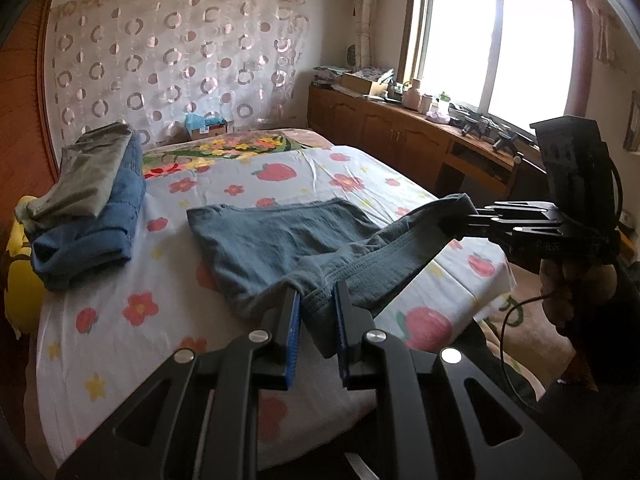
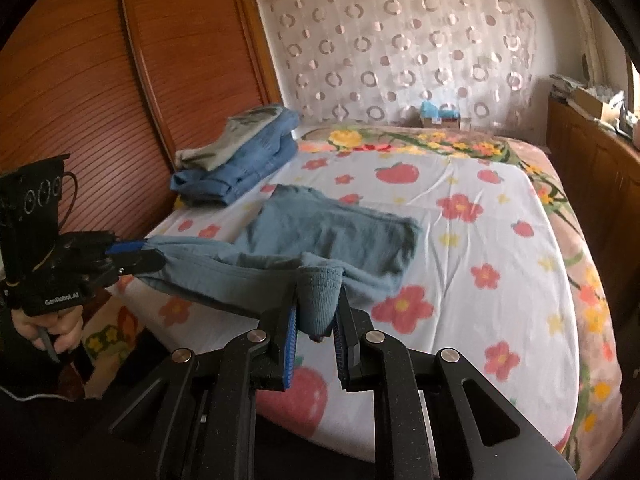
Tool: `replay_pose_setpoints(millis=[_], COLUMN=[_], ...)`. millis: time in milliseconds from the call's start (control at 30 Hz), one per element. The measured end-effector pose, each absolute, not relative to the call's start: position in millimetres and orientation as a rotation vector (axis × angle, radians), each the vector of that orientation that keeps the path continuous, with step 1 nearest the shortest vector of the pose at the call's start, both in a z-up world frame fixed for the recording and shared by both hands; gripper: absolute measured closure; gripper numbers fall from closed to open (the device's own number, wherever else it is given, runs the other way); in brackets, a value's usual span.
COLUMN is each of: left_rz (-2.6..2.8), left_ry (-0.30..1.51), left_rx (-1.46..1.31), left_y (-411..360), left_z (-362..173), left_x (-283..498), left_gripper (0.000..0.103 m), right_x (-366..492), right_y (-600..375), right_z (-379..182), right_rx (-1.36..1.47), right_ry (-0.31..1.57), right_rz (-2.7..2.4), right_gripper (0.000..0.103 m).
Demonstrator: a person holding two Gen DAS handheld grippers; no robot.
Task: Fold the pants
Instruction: 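Fold the lifted hem over the shorts and lower it with both tools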
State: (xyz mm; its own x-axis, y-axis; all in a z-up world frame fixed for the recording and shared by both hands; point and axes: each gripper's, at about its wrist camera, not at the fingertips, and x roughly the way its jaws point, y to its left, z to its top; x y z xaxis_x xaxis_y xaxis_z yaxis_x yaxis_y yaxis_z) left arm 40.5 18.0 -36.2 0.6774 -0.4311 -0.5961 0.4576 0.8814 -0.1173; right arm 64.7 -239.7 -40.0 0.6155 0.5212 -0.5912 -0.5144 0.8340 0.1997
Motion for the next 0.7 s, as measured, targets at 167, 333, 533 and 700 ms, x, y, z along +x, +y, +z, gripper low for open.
replay_pose_setpoints(millis=[167, 333, 533, 700], left_rz=[-0.481, -0.463, -0.445, -0.424], left_ry=[0.643, 0.641, 0.649, 0.656], left_rx=[0.046, 0.048, 0.046, 0.042], left_y=[16.9, 16.0, 15.9, 17.0], left_z=[-33.3, -33.4, -35.3, -37.7], left_x=[62.4, 81.9, 98.2, 114.9], left_gripper=[0.09, 0.089, 0.089, 0.089], right_x=[83.4, 100.9, 121.2, 140.4], right_y=[-236.2, -232.3, -228.3, -223.6], right_z=[-39.8, -42.2, -47.9, -53.4], right_rx=[-0.001, -0.013, -0.022, -0.024], right_ry=[0.674, 0.672, 0.678, 0.693], right_rz=[0.58, 0.567, 0.552, 0.543], right_gripper=[0.09, 0.09, 0.09, 0.09])
